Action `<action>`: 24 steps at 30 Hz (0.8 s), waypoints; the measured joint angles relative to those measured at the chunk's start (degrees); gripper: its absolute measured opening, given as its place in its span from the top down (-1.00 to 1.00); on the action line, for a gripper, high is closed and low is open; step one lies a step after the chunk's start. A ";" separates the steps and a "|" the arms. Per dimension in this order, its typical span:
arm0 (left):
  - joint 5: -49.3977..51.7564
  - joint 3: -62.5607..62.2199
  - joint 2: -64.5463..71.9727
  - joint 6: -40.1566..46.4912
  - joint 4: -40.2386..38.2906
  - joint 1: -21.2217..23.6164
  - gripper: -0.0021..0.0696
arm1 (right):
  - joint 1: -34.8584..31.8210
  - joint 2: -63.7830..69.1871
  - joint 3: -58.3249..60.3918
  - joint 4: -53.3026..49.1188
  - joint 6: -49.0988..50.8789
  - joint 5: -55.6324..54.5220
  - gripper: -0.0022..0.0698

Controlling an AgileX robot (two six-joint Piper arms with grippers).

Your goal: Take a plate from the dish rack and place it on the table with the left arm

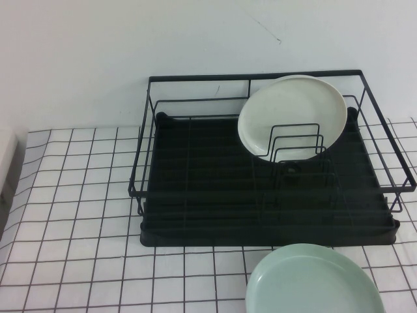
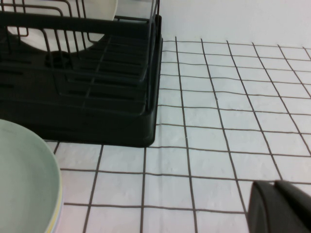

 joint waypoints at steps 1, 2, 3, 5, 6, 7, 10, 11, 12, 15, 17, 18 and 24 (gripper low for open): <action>-0.24 0.00 0.00 0.00 -1.63 0.00 0.95 | 0.00 0.00 0.00 0.00 0.00 0.00 0.94; -0.50 0.00 0.00 0.00 -3.94 0.00 0.95 | 0.00 0.00 0.00 0.00 0.00 0.00 0.94; -0.75 0.09 0.00 0.00 -6.18 0.00 0.95 | 0.00 0.00 0.00 0.00 0.00 0.00 0.94; -1.89 0.36 0.00 0.00 -12.41 0.00 0.95 | 0.00 0.00 0.00 0.00 0.00 0.00 0.94; -2.54 0.48 0.00 0.00 -15.20 0.00 0.95 | 0.00 0.00 0.00 0.00 0.00 0.00 0.94; -3.27 0.48 0.00 0.00 -18.93 0.00 0.95 | 0.00 0.00 0.00 0.00 0.00 0.00 0.94; -7.20 0.48 0.00 0.00 -32.45 0.00 0.95 | 0.00 0.00 0.00 0.00 0.00 0.00 0.94; -8.54 0.48 0.00 0.00 -36.52 0.00 0.95 | 0.00 0.00 0.00 0.00 0.00 0.00 0.94; -9.75 0.48 0.00 0.19 -38.83 0.00 0.95 | 0.00 0.00 0.00 0.00 0.00 0.00 0.94; -11.44 0.48 0.00 0.76 -42.79 0.00 0.95 | 0.00 0.00 0.00 0.00 0.00 0.00 0.94; -11.86 0.48 0.00 0.84 -43.60 0.00 0.95 | 0.00 0.00 0.00 0.00 0.00 0.00 0.94; -11.73 0.48 0.00 1.14 -43.74 0.00 0.95 | 0.00 0.00 0.00 0.00 0.00 0.00 0.94; -5.90 0.48 0.00 3.80 -47.02 0.00 0.95 | 0.00 0.00 0.00 0.00 0.00 0.00 0.94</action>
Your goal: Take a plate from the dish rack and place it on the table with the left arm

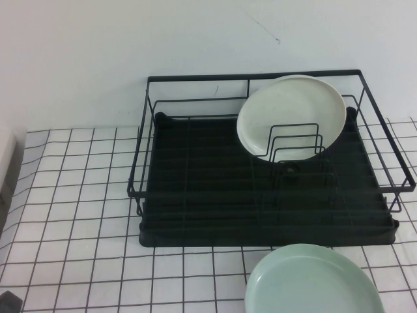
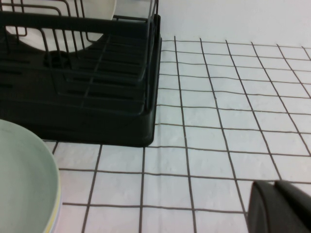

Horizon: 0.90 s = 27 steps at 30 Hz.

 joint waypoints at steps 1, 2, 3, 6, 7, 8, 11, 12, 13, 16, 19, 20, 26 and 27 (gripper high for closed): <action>1.28 -0.63 0.70 0.76 -0.38 0.00 0.95 | 0.00 0.00 0.00 0.00 0.00 0.00 0.94; 2.55 -1.71 2.03 1.88 -0.66 0.00 0.95 | 0.00 0.00 0.00 0.00 0.00 0.00 0.94; 3.53 -2.97 3.92 2.99 -0.78 0.00 0.95 | 0.00 0.00 0.00 0.00 0.00 0.00 0.94; 7.52 -9.45 12.43 8.20 -1.02 0.00 0.95 | 0.00 0.00 0.00 0.00 0.00 0.00 0.94; 8.84 -11.44 15.31 9.64 -1.02 0.00 0.95 | 0.00 0.00 0.00 0.00 0.00 0.00 0.94; 10.57 -14.03 19.19 11.62 -1.13 0.00 0.95 | 0.00 0.00 0.00 0.00 0.00 0.00 0.94; 16.83 -21.72 30.86 20.30 -2.72 0.00 0.95 | 0.00 0.00 0.00 0.00 0.00 0.00 0.94; 18.99 -24.55 35.03 24.06 -4.01 0.00 0.95 | 0.00 0.00 0.00 0.00 0.00 0.00 0.94; 20.66 -27.35 39.09 27.24 -5.37 0.00 0.95 | 0.00 0.00 0.00 0.00 0.00 0.00 0.94; 25.59 -34.58 50.18 38.59 -12.11 0.00 0.95 | 0.00 0.00 0.00 0.00 0.00 0.00 0.94; 30.39 -40.88 59.65 49.02 -18.24 0.00 0.95 | 0.00 0.00 0.00 0.00 0.00 0.00 0.94; 31.79 -42.87 62.68 51.68 -19.70 0.00 0.95 | 0.00 0.00 0.00 0.00 0.00 0.00 0.94; 36.67 -53.81 76.56 59.72 -22.33 0.00 0.95 | 0.00 0.00 0.00 0.00 0.00 0.00 0.94; 37.11 -55.72 78.46 60.50 -22.37 0.00 0.95 | 0.00 0.00 0.00 0.00 0.00 0.00 0.94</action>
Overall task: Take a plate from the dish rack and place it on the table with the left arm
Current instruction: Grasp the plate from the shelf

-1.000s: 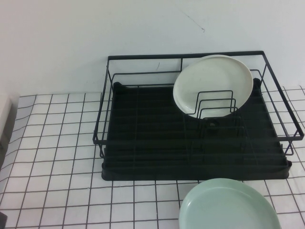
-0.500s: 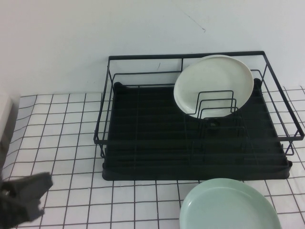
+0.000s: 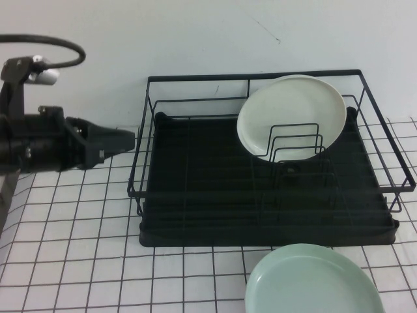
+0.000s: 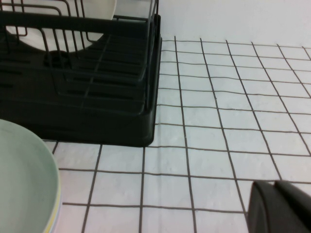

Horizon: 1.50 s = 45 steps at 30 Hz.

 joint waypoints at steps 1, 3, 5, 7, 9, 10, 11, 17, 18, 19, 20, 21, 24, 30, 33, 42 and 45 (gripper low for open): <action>0.41 -1.57 1.45 0.73 0.00 0.00 0.95 | 0.00 0.00 0.00 0.00 0.00 0.00 0.94; 1.56 -5.61 4.94 2.19 0.00 0.00 0.95 | 0.00 0.00 0.00 0.00 0.00 0.00 0.94; 3.00 -9.76 7.95 2.78 0.00 0.00 0.95 | 0.00 0.00 0.00 0.00 0.00 0.00 0.94; 3.94 -13.42 11.19 3.10 0.00 -0.13 0.95 | 0.00 0.00 0.00 0.00 0.00 0.00 0.94; 4.10 -17.27 14.23 3.52 0.00 -0.89 0.95 | 0.00 0.00 0.00 0.00 0.00 0.00 0.94; 3.99 -18.75 15.42 3.86 0.33 -1.60 0.95 | 0.00 0.00 0.00 0.00 0.00 0.00 0.94; 3.99 -20.59 16.87 3.98 0.97 -2.59 0.95 | 0.00 0.00 0.00 0.00 0.00 0.00 0.94; 4.48 -31.83 25.15 4.08 5.70 -9.93 0.95 | 0.00 0.00 0.00 0.00 0.00 0.00 0.94; 4.73 -33.88 26.65 3.78 5.99 -10.87 0.95 | 0.00 0.00 0.00 0.00 0.00 0.00 0.94; 5.00 -35.56 27.90 3.63 6.11 -11.51 0.95 | 0.00 0.00 0.00 0.00 0.00 0.00 0.94; 5.40 -37.71 29.48 3.35 6.19 -12.16 0.95 | 0.00 0.00 0.00 0.00 0.00 0.00 0.94; 5.65 -39.83 31.06 3.24 6.32 -12.72 0.95 | 0.00 0.00 0.00 0.00 0.00 0.00 0.94; 7.13 -45.54 35.33 2.74 7.14 -14.20 0.95 | 0.00 0.00 0.00 0.00 0.00 0.00 0.94; 10.72 -55.44 42.46 2.78 10.04 -16.30 0.92 | 0.00 0.00 0.00 0.00 0.00 0.00 0.94; 10.94 -58.34 44.20 5.59 13.88 -17.09 0.67 | 0.00 0.00 0.00 0.00 0.00 0.00 0.94; 6.72 -59.62 45.56 10.32 15.93 -17.22 -0.33 | 0.00 0.00 0.00 0.00 0.00 0.00 0.94; 6.01 -59.62 46.50 12.47 13.90 -17.22 -0.30 | 0.00 0.00 0.00 0.00 0.00 0.00 0.94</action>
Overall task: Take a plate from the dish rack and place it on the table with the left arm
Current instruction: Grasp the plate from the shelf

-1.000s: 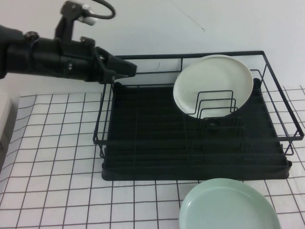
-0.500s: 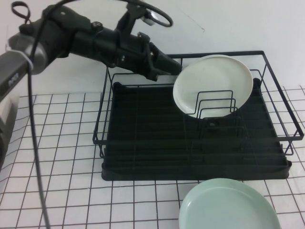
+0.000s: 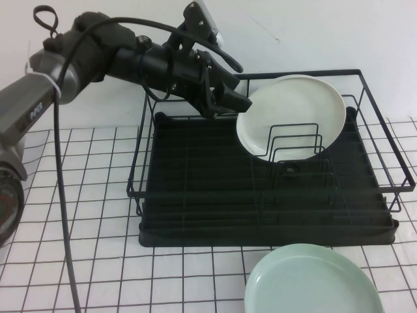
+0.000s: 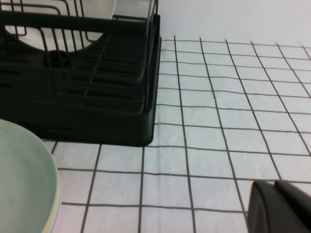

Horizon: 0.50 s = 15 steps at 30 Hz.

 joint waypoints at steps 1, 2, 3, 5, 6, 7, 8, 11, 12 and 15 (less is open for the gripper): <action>-0.14 0.00 0.24 0.66 -0.75 0.00 -0.29 | 0.00 0.00 0.00 0.00 0.00 0.00 0.94; -0.23 0.00 0.68 1.36 -1.49 -0.08 -0.29 | 0.00 0.00 0.00 0.00 0.00 0.00 0.94; -0.52 0.00 0.85 1.65 -2.07 -0.14 -0.28 | 0.00 0.00 0.00 0.00 0.00 0.00 0.94; -1.20 0.00 1.36 2.63 -2.79 -0.63 -0.27 | 0.00 0.00 0.00 0.00 0.00 0.00 0.94; -1.62 0.00 1.65 2.96 -2.91 -0.88 -0.27 | 0.00 0.00 0.00 0.00 0.00 0.00 0.94; -2.14 0.00 1.76 3.31 -3.06 -1.17 -0.26 | 0.00 0.00 0.00 0.00 0.00 0.00 0.94; -2.69 0.00 2.02 3.40 -3.06 -1.40 -0.26 | 0.00 0.00 0.00 0.00 0.00 0.00 0.94; -3.76 0.00 2.72 3.54 -3.45 -2.10 -0.26 | 0.00 0.00 0.00 0.00 0.00 0.00 0.94; -3.89 0.00 2.94 3.56 -3.67 -2.20 -0.26 | 0.00 0.00 0.00 0.00 0.00 0.00 0.94; -5.03 -0.09 3.70 3.66 -3.90 -2.24 -0.26 | 0.00 0.00 0.00 0.00 0.00 0.00 0.94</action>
